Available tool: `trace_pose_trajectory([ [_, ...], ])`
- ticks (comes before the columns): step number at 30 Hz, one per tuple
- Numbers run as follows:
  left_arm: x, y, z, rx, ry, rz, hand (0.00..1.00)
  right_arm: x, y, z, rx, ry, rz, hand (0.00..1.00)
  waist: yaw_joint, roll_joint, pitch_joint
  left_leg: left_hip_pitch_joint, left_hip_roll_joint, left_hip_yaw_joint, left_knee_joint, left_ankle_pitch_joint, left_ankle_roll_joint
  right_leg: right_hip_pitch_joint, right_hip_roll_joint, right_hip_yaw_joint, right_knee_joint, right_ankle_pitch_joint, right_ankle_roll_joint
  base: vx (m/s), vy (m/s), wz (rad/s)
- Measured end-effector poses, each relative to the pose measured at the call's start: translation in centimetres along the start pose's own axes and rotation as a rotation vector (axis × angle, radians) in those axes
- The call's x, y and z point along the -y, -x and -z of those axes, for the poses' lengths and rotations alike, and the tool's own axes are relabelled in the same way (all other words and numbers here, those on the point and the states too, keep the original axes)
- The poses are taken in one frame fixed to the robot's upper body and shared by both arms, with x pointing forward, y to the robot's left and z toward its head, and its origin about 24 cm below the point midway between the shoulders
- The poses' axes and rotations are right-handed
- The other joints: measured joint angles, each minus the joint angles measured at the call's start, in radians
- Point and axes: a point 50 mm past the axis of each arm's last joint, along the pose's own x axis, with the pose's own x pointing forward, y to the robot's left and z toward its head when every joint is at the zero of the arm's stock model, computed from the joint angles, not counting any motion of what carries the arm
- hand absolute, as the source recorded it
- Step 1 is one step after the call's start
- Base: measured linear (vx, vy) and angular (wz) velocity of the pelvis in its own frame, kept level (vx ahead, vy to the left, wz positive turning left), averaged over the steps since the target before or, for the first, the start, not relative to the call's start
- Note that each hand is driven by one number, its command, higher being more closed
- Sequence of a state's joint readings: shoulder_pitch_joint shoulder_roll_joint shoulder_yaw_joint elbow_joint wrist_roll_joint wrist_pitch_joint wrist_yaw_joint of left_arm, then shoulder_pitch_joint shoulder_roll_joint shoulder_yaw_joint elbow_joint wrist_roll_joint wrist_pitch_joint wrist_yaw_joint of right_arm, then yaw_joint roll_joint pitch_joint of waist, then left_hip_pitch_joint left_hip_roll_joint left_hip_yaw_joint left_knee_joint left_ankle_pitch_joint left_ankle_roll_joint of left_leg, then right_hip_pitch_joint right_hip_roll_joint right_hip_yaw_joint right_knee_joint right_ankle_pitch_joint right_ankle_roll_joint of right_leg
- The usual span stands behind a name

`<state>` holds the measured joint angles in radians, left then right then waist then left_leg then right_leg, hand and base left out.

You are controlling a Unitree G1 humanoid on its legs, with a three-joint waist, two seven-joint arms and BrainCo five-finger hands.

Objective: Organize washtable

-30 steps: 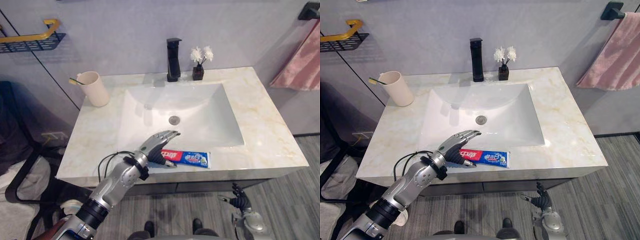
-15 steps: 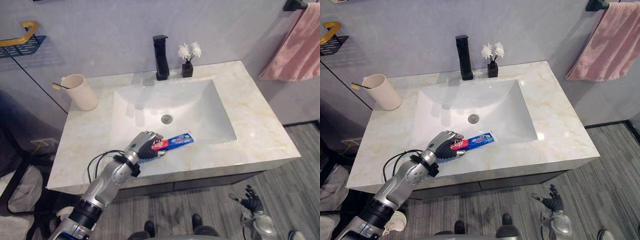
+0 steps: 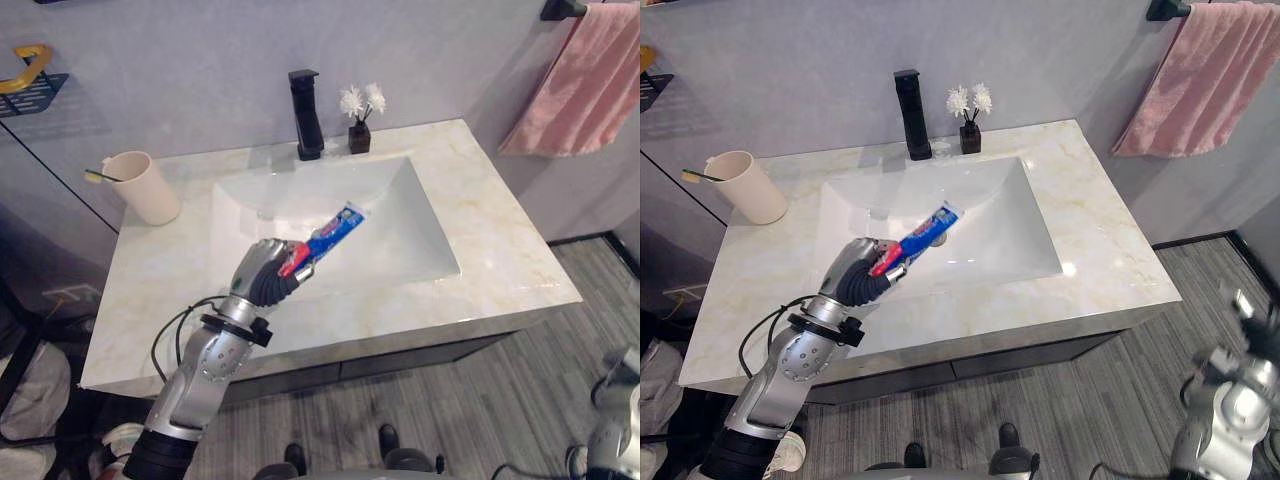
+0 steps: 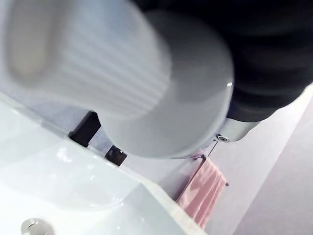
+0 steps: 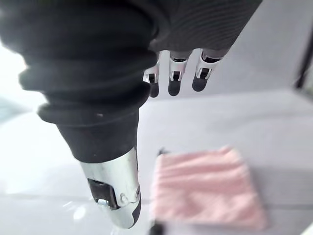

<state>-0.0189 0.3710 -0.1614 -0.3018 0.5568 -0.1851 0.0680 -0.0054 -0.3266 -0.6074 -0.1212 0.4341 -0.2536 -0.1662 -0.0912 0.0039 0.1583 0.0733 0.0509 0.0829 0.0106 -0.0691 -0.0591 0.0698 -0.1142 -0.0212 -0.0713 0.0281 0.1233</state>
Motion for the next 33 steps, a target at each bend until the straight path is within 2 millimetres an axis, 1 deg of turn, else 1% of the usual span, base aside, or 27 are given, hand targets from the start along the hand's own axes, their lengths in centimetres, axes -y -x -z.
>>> trace_pose_trajectory([
  [1,-0.2,0.0,-0.1,0.006,0.003,-0.01,1.0,-1.1,-0.5,-0.8,0.045,-0.035,-0.044,0.0,0.002,0.0,0.0,0.0,0.0,0.0,0.001,0.0,0.0,0.001,0.0,0.0,0.001,0.0,0.0,-0.05,-0.017,0.05],
  [2,-0.5,-0.2,-0.4,0.019,0.029,-0.035,1.0,-4.2,-1.4,-2.8,0.151,-0.162,-0.172,0.0,0.009,0.0,0.0,0.0,0.0,-0.004,0.005,0.0,0.0,0.005,0.0,-0.004,0.002,0.0,0.0,-0.03,-0.01,0.05],
  [3,-0.6,-0.2,-0.5,0.023,0.04,-0.041,1.0,-5.4,-1.6,-3.5,0.184,-0.211,-0.22,0.0,0.014,0.0,0.0,0.001,0.0,-0.005,0.006,0.0,0.0,0.006,0.0,-0.005,0.002,0.0,0.0,-0.05,-0.015,0.06],
  [4,-0.6,-0.2,-0.7,0.032,0.05,-0.052,1.0,-7.2,-1.6,-4.4,0.224,-0.282,-0.29,0.0,0.021,0.001,0.0,0.001,0.0,-0.007,0.006,0.0,0.0,0.007,0.0,-0.007,0.003,0.0,0.0,-0.04,-0.014,0.07],
  [5,-0.8,-0.3,-1.0,0.042,0.072,-0.071,1.0,-9.9,-1.4,-5.4,0.258,-0.384,-0.391,0.0,0.027,0.001,0.0,0.001,0.0,-0.012,0.007,0.001,0.0,0.009,0.0,-0.011,0.004,0.0,0.0,-0.05,-0.016,0.1],
  [6,-0.9,-0.4,-1.3,0.054,0.089,-0.083,1.0,-11.9,-1.1,-5.9,0.269,-0.446,-0.462,0.0,0.031,0.001,-0.001,0.001,-0.001,-0.015,0.008,0.001,0.0,0.012,-0.001,-0.015,0.004,0.0,0.0,-0.04,-0.012,0.1],
  [7,-0.9,-0.5,-1.4,0.062,0.095,-0.092,1.0,-12.9,-0.9,-6.1,0.268,-0.473,-0.502,0.0,0.037,0.001,-0.001,0.001,-0.001,-0.017,0.009,0.001,0.0,0.013,-0.001,-0.017,0.005,0.0,0.0,-0.03,-0.009,0.09],
  [8,-0.8,-1.0,-1.9,0.085,0.117,-0.109,1.0,-14.9,-0.3,-6.3,0.252,-0.534,-0.577,0.0,0.055,0.001,-0.002,0.001,-0.001,-0.021,0.01,0.001,0.001,0.013,-0.001,-0.024,0.008,0.0,0.0,-0.02,-0.007,0.09],
  [9,-0.8,-1.2,-2.1,0.095,0.124,-0.116,1.0,-15.7,-0.1,-6.3,0.242,-0.56,-0.598,0.0,0.057,0.001,-0.002,0.0,-0.001,-0.026,0.01,0.002,0.001,0.014,-0.001,-0.029,0.01,0.0,0.0,-0.03,-0.015,0.13],
  [11,-0.6,-1.7,-2.9,0.122,0.159,-0.147,1.0,-19.3,1.6,-6.4,0.184,-0.67,-0.696,0.0,0.07,0.002,-0.002,0.0,-0.001,-0.031,0.01,0.004,0.002,0.014,-0.001,-0.043,0.015,0.0,0.0,-0.03,-0.015,0.08],
  [12,-0.6,-1.8,-3.0,0.129,0.165,-0.153,1.0,-20.0,2.0,-6.4,0.163,-0.693,-0.717,0.0,0.073,0.002,-0.002,0.0,-0.002,-0.032,0.01,0.004,0.002,0.014,-0.002,-0.048,0.015,0.0,0.0,-0.02,-0.009,0.03],
  [14,-0.3,-2.3,-3.8,0.154,0.201,-0.165,1.0,-22.3,3.9,-5.6,0.056,-0.753,-0.791,0.0,0.078,0.002,-0.006,-0.005,-0.006,-0.043,0.009,0.006,0.006,0.015,-0.006,-0.068,0.015,0.0,0.0,-0.01,-0.006,0.12],
  [15,-0.2,-2.3,-3.9,0.154,0.211,-0.172,1.0,-22.9,4.4,-5.3,0.024,-0.765,-0.809,0.0,0.078,0.002,-0.007,-0.006,-0.008,-0.046,0.009,0.007,0.006,0.016,-0.007,-0.071,0.015,0.0,0.0,-0.01,0.0,0.15],
  [17,0.0,-2.6,-4.2,0.155,0.234,-0.174,1.0,-24.3,5.7,-4.0,-0.084,-0.764,-0.857,0.0,0.08,0.001,-0.007,-0.009,-0.014,-0.056,0.005,0.012,0.012,0.017,-0.013,-0.089,0.016,0.0,0.0,-0.02,0.002,0.14],
  [20,-0.1,-2.8,-4.3,0.155,0.237,-0.19,1.0,-25.5,7.0,-2.9,-0.181,-0.759,-0.894,0.0,0.082,0.0,-0.008,-0.009,-0.02,-0.056,0.003,0.015,0.016,0.016,-0.02,-0.092,0.016,0.0,0.0,-0.01,0.002,0.03],
  [23,0.2,-2.9,-4.6,0.156,0.25,-0.186,1.0,-26.2,7.8,-2.4,-0.239,-0.759,-0.921,0.0,0.08,0.0,-0.015,-0.01,-0.026,-0.057,-0.003,0.019,0.021,0.014,-0.026,-0.101,0.016,0.0,0.0,-0.01,0.001,0.01],
  [27,0.9,-2.9,-5.1,0.169,0.271,-0.166,1.0,-26.9,8.9,-1.2,-0.32,-0.753,-0.936,0.0,0.079,0.0,-0.04,-0.01,-0.031,-0.058,-0.01,0.021,0.023,0.013,-0.03,-0.113,0.017,0.0,0.0,-0.01,0.0,0.01],
  [33,1.3,-3.2,-5.2,0.158,0.273,-0.155,1.0,-27.6,9.9,-0.2,-0.425,-0.807,-0.939,0.0,0.078,-0.001,-0.042,-0.009,-0.032,-0.058,-0.013,0.027,0.024,0.011,-0.031,-0.113,0.018,0.0,0.0,-0.04,-0.012,-0.01],
])
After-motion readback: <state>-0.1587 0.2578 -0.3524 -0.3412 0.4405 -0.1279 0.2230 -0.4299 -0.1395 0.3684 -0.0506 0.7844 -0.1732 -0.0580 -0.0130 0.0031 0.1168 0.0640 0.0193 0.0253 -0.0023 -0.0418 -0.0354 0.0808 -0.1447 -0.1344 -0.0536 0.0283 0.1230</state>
